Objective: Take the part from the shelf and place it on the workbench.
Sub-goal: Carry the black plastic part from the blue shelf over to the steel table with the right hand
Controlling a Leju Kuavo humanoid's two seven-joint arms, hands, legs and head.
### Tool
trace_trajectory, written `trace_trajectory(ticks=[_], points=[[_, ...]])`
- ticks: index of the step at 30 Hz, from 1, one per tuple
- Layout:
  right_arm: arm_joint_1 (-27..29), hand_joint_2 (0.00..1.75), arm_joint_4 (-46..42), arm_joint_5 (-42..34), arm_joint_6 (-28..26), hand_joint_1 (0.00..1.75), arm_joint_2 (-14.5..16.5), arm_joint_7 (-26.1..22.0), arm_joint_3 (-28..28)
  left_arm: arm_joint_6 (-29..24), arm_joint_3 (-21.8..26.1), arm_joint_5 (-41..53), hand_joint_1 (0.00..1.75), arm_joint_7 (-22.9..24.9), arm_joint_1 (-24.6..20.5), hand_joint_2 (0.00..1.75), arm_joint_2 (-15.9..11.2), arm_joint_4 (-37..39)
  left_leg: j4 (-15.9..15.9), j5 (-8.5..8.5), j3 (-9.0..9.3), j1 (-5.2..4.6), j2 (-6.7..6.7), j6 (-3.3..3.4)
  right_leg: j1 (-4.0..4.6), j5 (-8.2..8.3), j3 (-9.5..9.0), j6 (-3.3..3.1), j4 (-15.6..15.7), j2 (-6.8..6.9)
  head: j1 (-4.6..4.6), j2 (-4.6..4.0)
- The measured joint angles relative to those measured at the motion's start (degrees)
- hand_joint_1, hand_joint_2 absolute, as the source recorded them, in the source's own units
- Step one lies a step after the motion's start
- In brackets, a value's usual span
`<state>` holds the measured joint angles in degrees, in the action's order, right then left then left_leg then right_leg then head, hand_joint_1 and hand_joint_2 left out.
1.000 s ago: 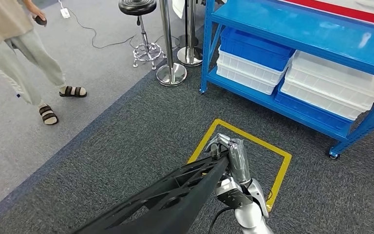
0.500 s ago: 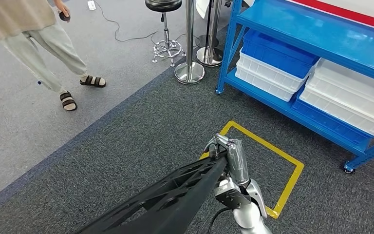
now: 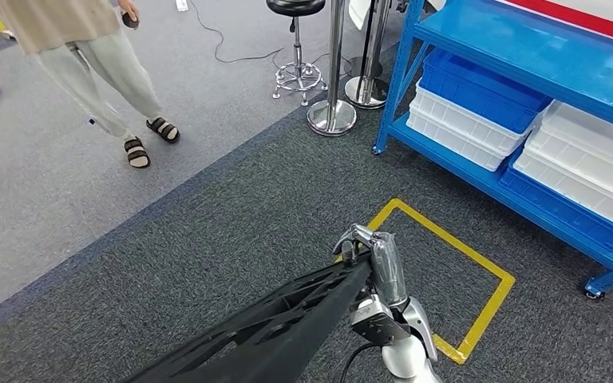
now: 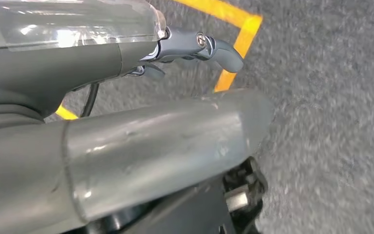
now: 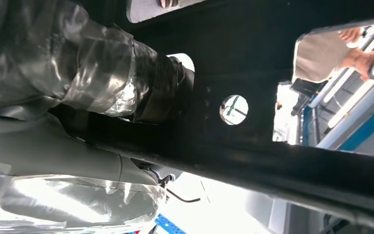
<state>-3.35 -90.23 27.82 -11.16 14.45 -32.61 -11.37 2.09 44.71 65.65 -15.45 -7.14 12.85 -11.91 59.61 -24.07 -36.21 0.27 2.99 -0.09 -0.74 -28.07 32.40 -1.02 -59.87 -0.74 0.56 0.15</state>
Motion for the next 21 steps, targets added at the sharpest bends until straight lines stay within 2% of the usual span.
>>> trace_trajectory(ticks=[1,2,4,5,6,7,8,10,11,12,14,15,16,17,19,20,21], points=[[0.0,0.00,0.1,0.0,0.0,1.75,0.0,0.0,-0.1,0.0,0.0,-0.1,0.00,-0.1,0.0,0.00,0.0,0.0,1.4,-1.13,-0.63,0.10,-0.63,-0.31,-0.08,0.31,0.08,-0.42,0.2,0.45,-0.01,0.00],[0.0,0.00,0.2,0.0,0.0,1.75,0.0,0.0,-0.3,0.0,0.0,-0.3,0.00,-0.2,-0.1,0.00,-0.1,0.0,3.9,-2.95,-1.69,0.24,-1.39,-0.61,-0.12,0.54,0.24,-0.71,0.4,0.92,0.00,0.00],[0.1,0.00,0.5,0.0,0.0,1.75,0.1,0.0,-0.4,-0.1,0.1,-0.7,0.00,-0.4,-0.2,0.00,-0.1,0.0,11.0,-7.04,-4.49,0.43,-2.30,-1.26,-0.01,0.86,0.81,-0.90,0.4,1.82,-0.01,0.00],[0.3,0.00,0.7,0.1,-0.1,1.75,0.1,0.0,-0.4,-0.1,0.2,-0.9,0.00,-0.5,-0.2,0.00,-0.1,0.0,13.7,-8.20,-5.36,0.50,-2.45,-1.48,0.04,1.01,1.12,-0.88,0.3,2.31,0.00,0.00],[0.4,0.00,0.8,0.2,-0.1,1.75,0.1,0.0,-0.5,-0.1,0.3,-1.1,0.00,-0.5,-0.2,0.00,-0.1,0.0,14.6,-8.36,-5.27,0.52,-2.55,-1.59,0.07,1.16,1.40,-0.81,0.2,2.76,0.00,0.00],[0.6,0.00,0.9,0.4,-0.3,1.75,0.1,-0.1,-0.6,-0.1,0.4,-1.3,0.00,-0.5,-0.1,0.00,-0.1,0.0,13.2,-7.54,-4.02,0.51,-2.66,-1.57,0.07,1.29,1.62,-0.72,0.2,3.20,0.00,0.00],[0.7,0.00,1.0,0.5,-0.4,1.75,0.1,-0.1,-0.7,-0.1,0.5,-1.4,0.00,-0.5,-0.1,0.00,-0.1,0.0,9.8,-6.06,-1.68,0.49,-2.95,-1.42,0.08,1.37,1.76,-0.63,0.1,3.61,0.01,0.00],[1.1,0.00,0.9,0.5,-0.8,1.75,0.1,-0.1,-0.8,-0.2,0.7,-1.5,0.00,-0.5,-0.1,0.00,-0.3,0.0,1.9,-4.06,3.09,0.16,-4.35,-0.74,0.18,1.54,1.85,-0.31,0.0,4.39,-0.01,0.00],[1.3,0.00,0.8,0.5,-1.0,1.75,0.1,-0.1,-0.9,-0.2,0.8,-1.5,0.00,-0.5,-0.1,0.00,-0.4,0.0,-0.5,-3.67,4.41,-0.08,-4.87,-0.30,0.25,1.64,1.86,-0.07,0.0,4.74,-0.01,0.00],[1.6,0.00,0.7,0.5,-1.2,1.75,0.1,-0.1,-0.9,-0.3,0.9,-1.4,0.00,-0.4,0.0,0.00,-0.5,0.0,-1.5,-3.72,4.78,-0.31,-5.11,0.11,0.30,1.77,1.86,0.22,0.1,5.06,-0.01,0.00],[2.0,0.00,0.5,0.4,-1.3,1.75,0.1,-0.3,-0.9,-0.4,0.9,-1.1,0.00,-0.1,0.4,0.00,-0.7,0.0,-1.9,-3.21,4.69,-0.33,-4.44,0.88,0.33,1.98,1.84,0.87,0.2,5.45,-0.01,0.00],[2.2,0.00,0.4,0.2,-1.4,1.75,0.1,-0.5,-0.9,-0.4,1.0,-0.8,0.00,0.0,0.6,0.00,-0.8,0.0,-2.2,-2.81,4.72,-0.21,-4.14,1.22,0.26,1.70,1.92,1.20,0.0,5.00,-0.01,0.00],[2.4,0.00,0.3,0.0,-1.4,1.75,0.1,-0.7,-0.9,-0.4,1.0,-0.6,0.00,0.1,0.8,0.00,-0.8,0.0,-2.6,-2.36,4.70,-0.06,-3.86,1.62,0.19,0.72,2.31,1.48,-1.0,4.16,-0.01,0.00],[2.6,0.00,0.2,-0.3,-1.4,1.75,0.0,-1.0,-0.9,-0.4,1.0,-0.4,0.00,0.1,0.8,0.00,-0.9,0.0,-2.9,-1.92,4.61,0.07,-3.61,2.01,0.12,-0.98,3.16,1.69,-3.1,3.09,-0.02,0.00],[3.1,0.00,0.2,-1.0,-1.1,1.75,0.0,-1.4,-0.8,-0.5,1.0,-0.2,0.00,0.0,0.8,0.00,-0.9,0.0,-2.9,-1.42,3.93,-0.08,-3.06,2.42,0.00,-5.21,5.83,1.83,-9.8,1.44,-0.01,0.00],[3.4,0.00,0.2,-1.1,-0.9,1.75,-0.1,-1.6,-0.8,-0.5,1.0,-0.2,0.00,-0.1,0.8,0.00,-0.9,0.0,-2.8,-1.24,3.60,-0.14,-2.66,2.48,-0.01,-6.50,6.94,1.87,-12.8,1.19,-0.01,0.00],[3.6,0.00,0.3,-1.2,-0.7,1.75,-0.1,-1.8,-0.7,-0.6,1.1,-0.2,0.00,-0.2,0.9,0.00,-1.0,0.0,-2.6,-1.10,3.27,-0.18,-2.21,2.44,-0.02,-6.70,7.28,1.89,-14.2,1.09,-0.01,0.00]])
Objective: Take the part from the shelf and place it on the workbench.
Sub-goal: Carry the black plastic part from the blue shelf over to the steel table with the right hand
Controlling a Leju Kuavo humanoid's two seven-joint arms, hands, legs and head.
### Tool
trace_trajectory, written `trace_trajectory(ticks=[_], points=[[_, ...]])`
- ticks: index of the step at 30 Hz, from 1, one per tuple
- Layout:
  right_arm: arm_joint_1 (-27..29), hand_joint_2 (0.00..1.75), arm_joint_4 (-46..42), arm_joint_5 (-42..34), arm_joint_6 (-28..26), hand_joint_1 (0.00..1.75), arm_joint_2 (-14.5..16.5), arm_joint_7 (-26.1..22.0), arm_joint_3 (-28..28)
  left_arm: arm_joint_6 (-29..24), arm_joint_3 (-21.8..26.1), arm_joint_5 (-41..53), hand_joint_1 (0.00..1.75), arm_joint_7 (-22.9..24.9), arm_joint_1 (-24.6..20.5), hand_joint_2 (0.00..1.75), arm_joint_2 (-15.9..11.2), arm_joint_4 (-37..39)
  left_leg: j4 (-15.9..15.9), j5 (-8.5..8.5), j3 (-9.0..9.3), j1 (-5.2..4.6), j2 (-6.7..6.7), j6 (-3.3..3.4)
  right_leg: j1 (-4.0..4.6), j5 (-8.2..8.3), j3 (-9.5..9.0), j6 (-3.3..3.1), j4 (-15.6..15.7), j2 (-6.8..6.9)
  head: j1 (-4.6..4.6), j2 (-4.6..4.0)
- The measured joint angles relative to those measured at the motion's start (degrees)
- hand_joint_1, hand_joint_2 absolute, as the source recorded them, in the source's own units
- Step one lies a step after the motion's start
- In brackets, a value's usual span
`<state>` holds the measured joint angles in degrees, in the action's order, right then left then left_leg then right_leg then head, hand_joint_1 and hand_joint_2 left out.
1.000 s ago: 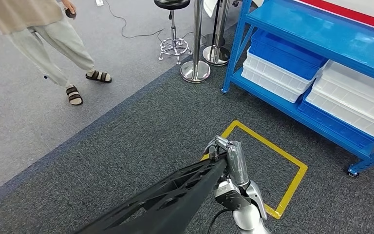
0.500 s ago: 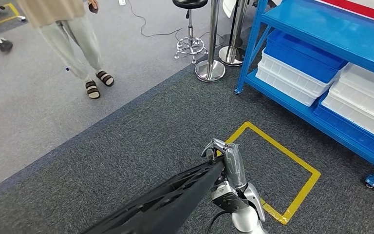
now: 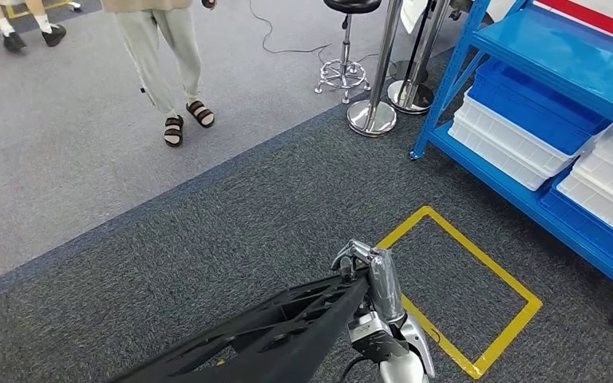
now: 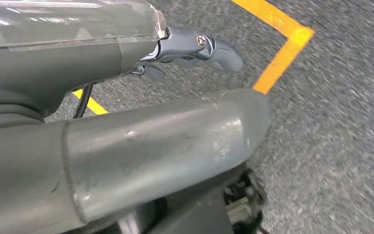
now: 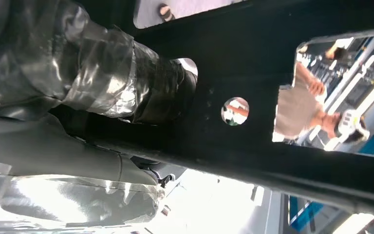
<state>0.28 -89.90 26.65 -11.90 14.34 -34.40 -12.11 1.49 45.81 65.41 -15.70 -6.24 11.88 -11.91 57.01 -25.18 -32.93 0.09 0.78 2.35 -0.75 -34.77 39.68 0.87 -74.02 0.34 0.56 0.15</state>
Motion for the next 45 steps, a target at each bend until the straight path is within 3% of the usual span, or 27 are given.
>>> trace_trajectory(ticks=[1,3,5,7,9,10,12,14,15,16,17,19,21,23,25,27,29,30,31,32,35,37,39,41,43,45], points=[[0.2,0.00,0.1,0.0,0.1,1.75,0.0,-0.1,0.0,-0.1,0.1,0.0,0.00,-0.1,0.1,0.00,0.0,0.0,0.2,0.10,-0.29,-0.01,0.47,-0.08,-0.01,0.85,-0.66,-0.02,0.7,-0.06,-0.01,0.00],[0.3,0.00,0.2,0.1,0.0,1.75,0.0,-0.3,0.0,-0.2,0.2,0.0,0.00,-0.1,0.3,0.00,0.0,0.0,0.9,0.14,-0.79,0.05,1.39,-0.30,-0.10,4.06,-4.46,-0.24,7.2,-0.81,0.00,0.00],[0.3,0.00,0.2,0.1,-0.1,1.75,0.0,-0.3,0.0,-0.3,0.2,0.0,0.00,-0.2,0.3,0.00,0.0,0.0,1.6,0.18,-1.41,-0.03,2.16,-0.79,-0.06,5.71,-7.33,-0.47,12.9,-1.97,0.00,0.00],[0.4,0.00,0.1,0.1,-0.1,1.75,0.0,-0.3,-0.1,-0.3,0.2,0.0,0.00,-0.2,0.5,0.00,0.0,0.0,1.9,0.45,-1.94,-0.04,2.68,-1.49,0.16,5.83,-7.57,-0.79,13.9,-2.18,0.00,0.00],[0.4,0.00,0.1,0.1,-0.1,1.75,0.1,-0.3,-0.2,-0.3,0.2,0.1,0.00,-0.2,0.8,0.00,-0.1,0.0,2.0,0.47,-2.25,0.12,2.78,-2.09,0.14,6.33,-7.45,-1.56,14.2,-1.48,0.00,0.00],[0.4,0.00,0.1,0.1,-0.1,1.75,0.1,-0.3,-0.3,-0.3,0.2,0.1,0.00,-0.1,0.9,0.00,-0.1,0.0,2.9,-0.28,-2.68,0.16,2.31,-2.38,0.08,6.61,-7.42,-1.99,14.5,-1.07,0.00,0.00],[0.5,0.00,0.1,0.1,-0.1,1.75,0.2,-0.3,-0.3,-0.3,0.2,0.1,0.00,-0.2,0.9,0.00,-0.1,0.0,8.1,-3.73,-4.89,0.32,0.82,-2.90,0.03,7.02,-7.18,-2.59,14.8,-0.09,0.00,0.00],[0.6,0.00,0.1,0.1,-0.1,1.75,0.2,-0.3,-0.3,-0.3,0.2,0.1,0.00,-0.2,0.9,0.00,-0.1,0.0,15.3,-7.40,-7.75,0.54,-0.03,-3.38,0.16,7.25,-6.69,-2.72,14.7,0.91,0.01,0.00],[0.6,0.00,0.2,0.1,-0.1,1.75,0.2,-0.3,-0.3,-0.3,0.2,0.1,0.00,-0.1,1.0,0.00,-0.1,0.0,17.3,-8.07,-8.30,0.63,-0.21,-3.52,0.21,7.36,-6.46,-2.68,14.7,1.41,0.01,0.00],[0.6,0.00,0.2,0.1,-0.1,1.75,0.2,-0.3,-0.3,-0.3,0.2,0.1,0.00,-0.1,1.0,0.00,-0.1,0.0,17.0,-7.67,-7.74,0.68,-0.35,-3.57,0.23,7.45,-6.27,-2.61,14.6,1.88,0.01,0.00],[0.7,0.00,0.2,0.1,0.0,1.75,0.2,-0.3,-0.3,-0.4,0.2,0.1,0.00,-0.1,1.0,0.00,-0.2,0.0,14.4,-6.35,-5.93,0.70,-0.57,-3.50,0.23,7.52,-6.14,-2.52,14.5,2.34,0.01,0.00],[0.6,0.00,0.2,0.1,0.4,1.75,0.2,0.0,-0.3,-0.5,0.3,0.1,0.00,-0.2,1.0,0.00,-0.2,0.0,6.2,-3.68,-0.91,0.48,-1.88,-3.07,0.34,7.66,-6.07,-2.25,14.4,3.18,0.01,0.00],[0.6,0.00,0.2,0.2,0.8,1.75,0.2,0.4,-0.4,-0.6,0.4,-0.1,0.00,-0.5,1.0,0.00,-0.3,0.0,1.4,-2.82,1.56,0.04,-2.91,-2.37,0.49,7.88,-6.01,-1.76,14.4,3.83,0.01,0.00],[0.6,0.00,0.4,0.4,0.9,1.75,0.2,0.6,-0.5,-0.6,0.7,-0.3,0.00,-0.8,1.2,0.00,-0.4,0.0,0.8,-2.60,1.33,-0.23,-2.49,-1.67,0.49,8.19,-5.96,-1.10,14.6,4.40,0.00,0.00],[0.5,0.00,0.5,0.4,0.9,1.75,0.1,0.7,-0.5,-0.6,0.9,-0.5,0.00,-1.0,1.4,0.00,-0.4,0.0,0.3,-1.82,1.28,-0.03,-1.84,-0.98,0.34,7.53,-5.58,-0.46,13.8,3.74,0.00,0.00],[0.4,0.00,0.5,0.5,1.0,1.75,0.0,0.8,-0.5,-0.6,1.1,-0.8,0.00,-1.0,1.1,0.00,-0.3,0.0,-0.1,-1.00,1.06,0.17,-1.30,-0.22,0.21,4.33,-3.82,-0.06,9.5,1.62,-0.01,0.00],[0.3,0.00,0.7,0.5,1.2,1.75,-0.1,1.0,-0.5,-0.8,1.4,-1.3,0.00,-1.0,0.7,0.00,-0.2,0.0,-0.1,-0.56,0.40,0.03,-0.61,0.19,0.17,0.45,-1.07,0.11,2.7,0.21,-0.01,0.00],[0.3,0.00,0.8,0.6,1.3,1.75,-0.2,1.1,-0.5,-0.9,1.6,-1.5,0.00,-1.0,0.6,0.00,-0.2,0.0,0.0,-0.43,0.12,-0.05,-0.18,0.20,0.17,-0.39,-0.24,0.15,0.4,0.01,-0.01,0.00],[0.3,0.00,1.0,0.6,1.4,1.75,-0.3,1.2,-0.5,-0.9,1.9,-1.8,0.00,-1.0,0.6,0.00,-0.1,0.0,0.1,-0.32,-0.11,-0.08,0.25,0.15,0.16,-0.09,-0.31,0.14,0.0,-0.06,-0.01,0.00],[0.2,0.00,1.0,0.7,1.4,1.75,-0.4,1.2,-0.5,-0.9,2.2,-1.9,0.00,-1.0,0.7,0.00,-0.1,0.0,0.3,-0.26,-0.27,-0.10,0.70,0.09,0.15,1.24,-1.43,0.08,1.6,-0.14,-0.01,0.00],[0.2,0.00,1.0,0.7,1.5,1.75,-0.6,1.2,-0.4,-0.7,2.7,-2.0,0.00,-1.0,0.8,0.00,0.1,0.0,1.1,-0.23,-0.80,-0.21,1.94,-0.31,0.11,5.55,-6.86,-0.44,11.7,-1.82,-0.01,0.00],[0.2,0.00,1.0,0.7,1.4,1.75,-0.6,1.2,-0.4,-0.7,2.8,-1.9,0.00,-1.0,0.9,0.00,0.2,0.0,1.5,-0.03,-1.46,-0.21,2.53,-0.92,0.25,5.76,-7.81,-0.78,14.3,-2.72,0.01,0.00],[0.2,0.00,1.0,0.8,1.4,1.75,-0.6,1.2,-0.3,-0.7,2.9,-1.7,0.00,-0.9,1.1,0.00,0.2,0.0,1.5,0.18,-1.91,-0.10,2.89,-1.53,0.22,6.12,-7.69,-1.28,14.6,-2.17,0.01,0.00],[0.2,0.00,1.0,0.8,1.4,1.75,-0.6,1.0,-0.3,-0.8,3.0,-1.4,0.00,-0.8,1.2,0.00,0.2,0.0,3.3,-1.24,-2.81,-0.04,1.96,-2.10,0.00,6.65,-7.70,-2.03,15.2,-1.35,0.00,0.00],[0.3,0.00,1.0,0.8,1.3,1.75,-0.5,0.8,-0.2,-0.9,3.0,-1.2,0.00,-0.8,1.1,0.00,0.2,0.0,9.2,-4.86,-5.26,0.22,0.53,-2.70,0.02,6.97,-7.54,-2.52,15.4,-0.29,0.00,0.00],[0.4,0.00,1.0,0.8,1.3,1.75,-0.5,0.7,0.0,-0.9,3.0,-1.2,0.00,-0.8,0.9,0.00,0.2,0.0,15.7,-7.76,-7.79,0.59,0.00,-3.28,0.15,7.11,-7.21,-2.61,15.3,0.83,0.01,0.00]])
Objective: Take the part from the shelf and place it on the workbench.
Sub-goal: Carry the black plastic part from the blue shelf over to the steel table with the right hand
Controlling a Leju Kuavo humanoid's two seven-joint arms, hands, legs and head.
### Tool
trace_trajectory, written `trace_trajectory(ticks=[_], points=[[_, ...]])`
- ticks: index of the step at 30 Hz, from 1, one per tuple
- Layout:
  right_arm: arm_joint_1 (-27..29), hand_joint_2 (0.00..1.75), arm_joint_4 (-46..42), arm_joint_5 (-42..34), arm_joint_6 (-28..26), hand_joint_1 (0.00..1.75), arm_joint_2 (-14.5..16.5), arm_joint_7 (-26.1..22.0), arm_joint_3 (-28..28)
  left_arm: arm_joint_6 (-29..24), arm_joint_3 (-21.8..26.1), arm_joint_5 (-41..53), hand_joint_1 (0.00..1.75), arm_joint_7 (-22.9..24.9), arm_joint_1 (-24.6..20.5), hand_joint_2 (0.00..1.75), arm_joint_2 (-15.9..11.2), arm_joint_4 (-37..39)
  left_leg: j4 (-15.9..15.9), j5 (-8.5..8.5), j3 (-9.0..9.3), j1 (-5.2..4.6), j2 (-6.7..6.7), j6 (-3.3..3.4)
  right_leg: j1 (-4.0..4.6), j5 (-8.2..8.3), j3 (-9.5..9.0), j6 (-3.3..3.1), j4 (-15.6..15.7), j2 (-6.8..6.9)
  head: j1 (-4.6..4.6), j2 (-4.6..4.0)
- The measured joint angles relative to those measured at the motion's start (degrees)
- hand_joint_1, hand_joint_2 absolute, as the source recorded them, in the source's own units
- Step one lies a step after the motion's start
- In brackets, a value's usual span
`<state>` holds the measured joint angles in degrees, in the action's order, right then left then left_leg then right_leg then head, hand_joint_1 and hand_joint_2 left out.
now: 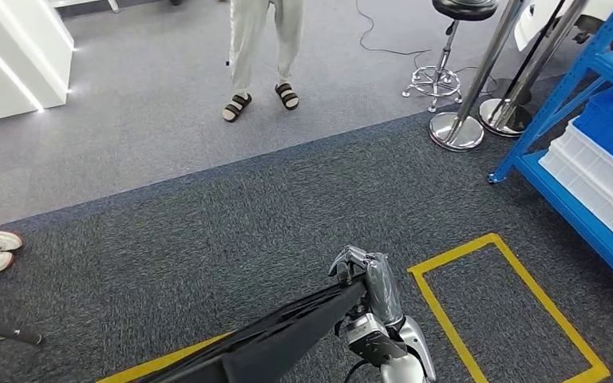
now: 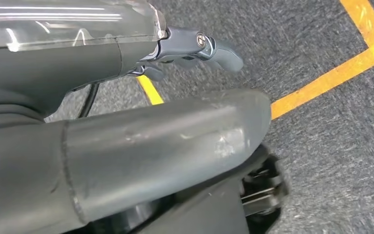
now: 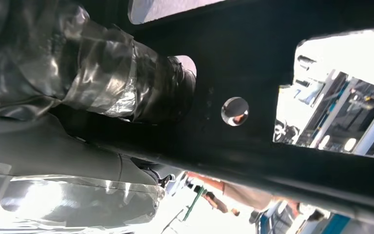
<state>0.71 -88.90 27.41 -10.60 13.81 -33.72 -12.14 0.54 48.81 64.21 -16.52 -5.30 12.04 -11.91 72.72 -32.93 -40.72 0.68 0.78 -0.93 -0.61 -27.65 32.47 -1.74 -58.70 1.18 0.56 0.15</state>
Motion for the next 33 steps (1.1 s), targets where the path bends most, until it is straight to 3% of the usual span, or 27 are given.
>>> trace_trajectory(ticks=[1,2,4,6,9,10,12,14,15,16,17,18,20,22,24,26,27,29,31,32,33], points=[[0.1,0.00,0.0,0.0,0.0,1.75,0.0,-0.1,0.1,0.0,0.0,0.0,0.00,0.0,0.0,0.00,0.0,0.0,1.1,-0.13,-0.16,0.17,-0.16,-0.22,0.02,0.06,0.15,0.05,-0.1,0.50,0.00,0.00],[0.1,0.00,0.0,-0.1,0.0,1.75,0.0,-0.2,0.2,-0.1,0.0,0.0,0.00,0.0,0.0,0.00,-0.1,0.0,0.0,0.77,0.80,0.34,-0.36,-0.36,0.01,0.12,0.25,0.13,-0.1,0.96,0.01,0.00],[0.0,0.00,0.0,-0.1,0.1,1.75,0.1,-0.4,0.4,-0.2,0.0,0.0,0.00,-0.1,-0.1,0.00,-0.4,0.0,-7.3,3.79,5.16,0.53,-1.42,-0.41,-0.02,0.18,0.35,0.36,-0.3,1.75,0.01,0.00],[-0.2,0.00,0.0,-0.2,0.2,1.75,0.2,-0.6,0.6,-0.3,0.1,0.0,0.00,-0.2,-0.4,0.00,-0.6,0.0,-13.3,5.37,8.40,0.22,-2.53,-0.03,0.14,0.28,0.54,0.90,-0.5,2.39,0.01,0.00],[-0.4,0.00,0.0,-0.2,0.3,1.75,0.3,-0.7,0.7,-0.4,0.4,0.0,0.00,-0.3,-0.4,0.00,-0.9,0.0,-14.8,5.90,8.58,-0.19,-2.06,1.13,0.18,0.68,0.76,2.00,-0.3,3.20,-0.01,0.00],[-0.5,0.00,0.0,-0.2,0.3,1.75,0.3,-0.8,0.8,-0.4,0.5,-0.1,0.00,-0.3,-0.4,0.00,-1.0,0.0,-15.1,6.24,8.53,-0.16,-1.74,1.57,0.05,0.40,0.85,2.32,-0.5,2.92,-0.01,0.00],[-0.7,0.00,0.0,-0.2,0.4,1.75,0.3,-0.8,0.8,-0.5,0.7,-0.2,0.00,-0.4,-0.4,0.00,-1.1,0.0,-15.6,6.95,8.36,-0.04,-1.22,2.47,-0.14,-2.08,2.09,2.67,-3.5,1.34,-0.02,0.00],[-0.7,0.00,0.0,-0.2,0.4,1.75,0.3,-0.8,1.0,-0.5,0.7,-0.3,0.00,-0.4,-0.6,0.00,-1.1,0.0,-15.7,7.34,7.84,-0.22,-0.71,2.98,-0.19,-6.17,5.02,2.67,-10.5,-0.38,-0.02,0.00],[-0.7,0.00,0.1,-0.2,0.5,1.75,0.3,-0.8,1.0,-0.5,0.7,-0.3,0.00,-0.4,-0.6,0.00,-1.0,0.0,-15.6,7.49,7.57,-0.34,-0.37,3.11,-0.17,-7.49,6.40,2.65,-13.7,-0.71,-0.02,0.00],[-0.7,0.00,0.1,-0.2,0.5,1.75,0.3,-0.8,1.1,-0.6,0.7,-0.4,0.00,-0.4,-0.6,0.00,-1.0,0.0,-15.5,7.63,7.33,-0.46,0.00,3.16,-0.14,-7.81,7.06,2.60,-15.5,-0.87,-0.02,0.00],[-0.7,0.00,0.1,-0.2,0.4,1.75,0.3,-0.8,1.2,-0.6,0.8,-0.4,0.00,-0.3,-0.6,0.00,-1.0,0.0,-15.4,7.74,7.15,-0.56,0.41,3.15,-0.13,-6.99,6.65,2.50,-15.1,-0.96,-0.02,0.00],[-0.7,0.00,0.1,-0.2,0.4,1.75,0.3,-0.8,1.2,-0.6,0.8,-0.4,0.00,-0.3,-0.6,0.00,-1.0,0.0,-15.3,7.82,7.03,-0.62,0.86,3.09,-0.13,-5.31,5.18,2.33,-12.6,-1.14,-0.02,0.00],[-0.8,0.00,0.1,-0.2,0.4,1.75,0.3,-0.8,1.3,-0.6,0.9,-0.5,0.00,-0.3,-0.6,0.00,-1.0,0.0,-14.8,7.88,6.70,-0.73,1.68,2.85,-0.10,-2.08,1.22,1.86,-5.1,-2.56,-0.02,0.00],[-0.8,0.00,0.1,-0.2,0.3,1.75,0.3,-0.8,1.3,-0.6,1.0,-0.5,0.00,-0.3,-0.8,0.00,-0.9,0.0,-14.4,8.09,6.05,-0.71,2.41,2.29,0.03,-1.09,-0.55,1.58,-1.1,-3.93,-0.01,0.00],[-0.9,0.00,0.1,-0.2,0.3,1.75,0.3,-0.9,1.4,-0.6,1.0,-0.5,0.00,-0.3,-0.7,0.00,-0.9,0.0,-14.4,8.52,5.56,-0.57,3.13,1.55,0.17,-0.98,-0.42,1.35,-0.7,-3.79,-0.01,0.00],[-0.9,0.00,0.1,-0.2,0.4,1.75,0.4,-0.9,1.4,-0.6,1.1,-0.5,0.00,-0.3,-0.6,0.00,-0.9,0.0,-13.7,8.01,5.07,-0.51,2.74,1.02,-0.06,-0.42,-0.43,0.82,-0.1,-2.96,-0.01,0.00],[-1.0,0.00,0.1,-0.2,0.4,1.75,0.4,-0.9,1.4,-0.6,1.1,-0.5,0.00,-0.3,-0.6,0.00,-0.9,0.0,-12.1,6.79,4.33,-0.51,2.05,0.79,-0.20,-0.12,-0.41,0.55,0.2,-2.43,-0.01,0.00],[-1.0,0.00,0.1,-0.2,0.5,1.75,0.5,-0.9,1.4,-0.6,1.1,-0.5,0.00,-0.3,-0.8,0.00,-0.9,0.0,-5.9,2.93,1.82,-0.29,0.52,0.34,-0.14,0.22,-0.16,0.23,0.4,-1.31,0.00,0.00],[-1.0,0.00,0.1,-0.2,0.5,1.75,0.5,-0.9,1.4,-0.6,1.1,-0.5,0.00,-0.3,-0.8,0.00,-0.8,0.0,-0.5,0.58,-0.11,0.01,0.06,-0.07,-0.03,0.35,0.25,0.15,0.2,-0.16,0.00,0.00],[-1.0,0.00,0.1,-0.2,0.5,1.75,0.5,-0.9,1.4,-0.6,1.1,-0.5,0.00,-0.3,-0.8,0.00,-0.8,0.0,-0.3,0.89,0.21,0.14,-0.11,-0.21,-0.02,0.38,0.45,0.18,0.1,0.36,0.00,0.00],[-1.0,0.00,0.1,-0.2,0.5,1.75,0.5,-0.9,1.4,-0.6,1.1,-0.4,0.00,-0.3,-0.8,0.00,-0.8,0.0,-2.2,2.12,1.55,0.25,-0.36,-0.29,-0.02,0.41,0.59,0.22,0.0,0.82,0.00,0.00]])
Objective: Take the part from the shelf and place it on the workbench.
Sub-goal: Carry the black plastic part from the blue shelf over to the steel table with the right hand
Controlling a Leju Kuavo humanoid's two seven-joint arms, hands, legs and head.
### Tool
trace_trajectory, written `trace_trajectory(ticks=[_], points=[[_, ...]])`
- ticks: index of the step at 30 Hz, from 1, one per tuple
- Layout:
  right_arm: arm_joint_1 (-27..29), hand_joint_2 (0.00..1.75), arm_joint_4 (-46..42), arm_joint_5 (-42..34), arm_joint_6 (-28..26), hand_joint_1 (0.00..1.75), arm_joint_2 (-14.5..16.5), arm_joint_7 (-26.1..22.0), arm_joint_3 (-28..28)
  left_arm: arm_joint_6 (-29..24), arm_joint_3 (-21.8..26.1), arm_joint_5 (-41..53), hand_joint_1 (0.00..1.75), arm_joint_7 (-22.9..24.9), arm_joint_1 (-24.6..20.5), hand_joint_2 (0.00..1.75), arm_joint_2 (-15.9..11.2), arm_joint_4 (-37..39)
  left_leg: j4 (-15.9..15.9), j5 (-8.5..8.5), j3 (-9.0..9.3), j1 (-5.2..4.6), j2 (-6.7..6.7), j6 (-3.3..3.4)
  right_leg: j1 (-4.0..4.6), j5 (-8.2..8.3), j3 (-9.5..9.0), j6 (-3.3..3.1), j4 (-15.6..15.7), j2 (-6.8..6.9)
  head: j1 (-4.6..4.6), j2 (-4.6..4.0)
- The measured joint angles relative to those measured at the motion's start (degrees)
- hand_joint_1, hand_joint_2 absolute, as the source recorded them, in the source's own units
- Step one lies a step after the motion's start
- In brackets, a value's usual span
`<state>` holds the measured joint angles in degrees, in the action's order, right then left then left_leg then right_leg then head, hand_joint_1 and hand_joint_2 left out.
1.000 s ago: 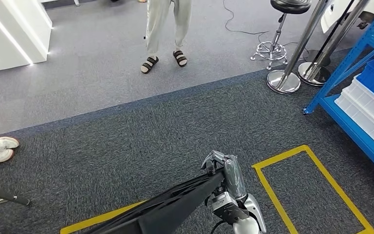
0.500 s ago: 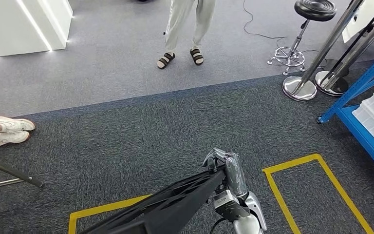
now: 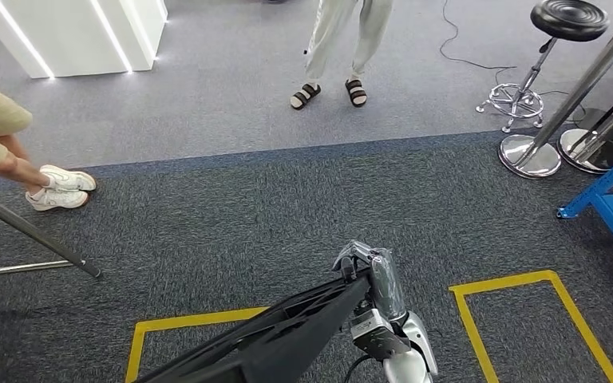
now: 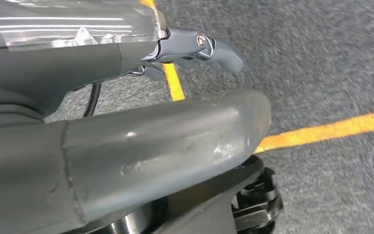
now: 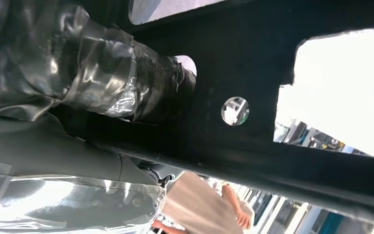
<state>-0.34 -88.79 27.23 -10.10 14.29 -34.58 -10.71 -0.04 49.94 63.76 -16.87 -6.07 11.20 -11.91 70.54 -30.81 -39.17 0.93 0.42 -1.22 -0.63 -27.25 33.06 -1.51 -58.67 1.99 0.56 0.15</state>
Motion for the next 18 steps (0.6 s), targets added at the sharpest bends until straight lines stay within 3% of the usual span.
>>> trace_trajectory(ticks=[2,4,7,9,12,13,15,18], points=[[-0.1,0.00,0.0,0.0,0.0,1.75,0.0,0.0,0.0,0.0,0.0,0.0,0.00,0.0,-0.1,0.00,0.0,0.0,-7.3,2.92,4.41,0.03,-1.10,0.09,0.04,0.05,0.11,0.24,-0.1,0.79,0.00,0.00],[-0.1,0.00,0.0,0.0,0.0,1.75,0.0,0.0,0.0,0.0,0.0,0.0,0.00,0.0,-0.2,0.00,0.0,0.0,-12.0,3.99,6.90,-0.35,-1.94,0.60,0.19,0.21,0.25,0.77,-0.2,1.37,-0.01,0.00],[-0.2,0.00,-0.1,0.0,0.0,1.75,0.1,0.0,0.0,0.0,0.1,0.0,0.00,0.0,-0.1,0.00,0.0,0.0,-13.0,4.38,6.80,-0.62,-1.47,1.65,0.16,0.43,0.39,1.75,-0.1,1.94,-0.01,0.00],[-0.3,0.00,-0.1,0.0,0.0,1.75,0.1,0.0,0.0,0.0,0.1,0.1,0.00,0.0,-0.1,0.00,0.0,0.0,-13.6,5.01,6.77,-0.42,-1.02,2.54,0.00,-1.24,1.09,2.18,-1.9,0.81,-0.01,0.00],[-0.3,0.00,-0.2,0.0,0.0,1.75,0.1,0.0,0.0,0.1,0.1,0.4,0.00,0.0,-0.3,0.00,0.0,0.0,-13.8,5.62,6.13,-0.51,-0.36,3.35,-0.11,-6.95,5.53,2.31,-12.0,-1.45,-0.02,0.00],[-0.3,0.00,-0.2,0.0,0.0,1.75,0.1,0.0,0.0,0.1,0.1,0.4,0.00,0.0,-0.3,0.00,0.0,0.0,-13.8,5.73,5.91,-0.60,-0.05,3.40,-0.11,-7.89,6.78,2.31,-14.9,-1.67,-0.02,0.00],[-0.2,0.00,-0.1,0.0,0.0,1.75,0.1,0.0,0.0,0.1,0.1,0.4,0.00,0.0,-0.2,0.00,0.0,0.0,-13.7,5.85,5.69,-0.71,0.48,3.38,-0.12,-7.57,7.37,2.28,-16.6,-1.75,-0.02,0.00],[-0.2,0.00,-0.1,0.0,0.0,1.75,0.1,0.0,0.0,0.2,0.1,0.5,0.00,0.0,-0.2,0.00,0.0,0.0,-13.6,5.87,5.66,-0.73,0.69,3.35,-0.12,-6.86,6.98,2.25,-15.9,-1.76,-0.02,0.00]])
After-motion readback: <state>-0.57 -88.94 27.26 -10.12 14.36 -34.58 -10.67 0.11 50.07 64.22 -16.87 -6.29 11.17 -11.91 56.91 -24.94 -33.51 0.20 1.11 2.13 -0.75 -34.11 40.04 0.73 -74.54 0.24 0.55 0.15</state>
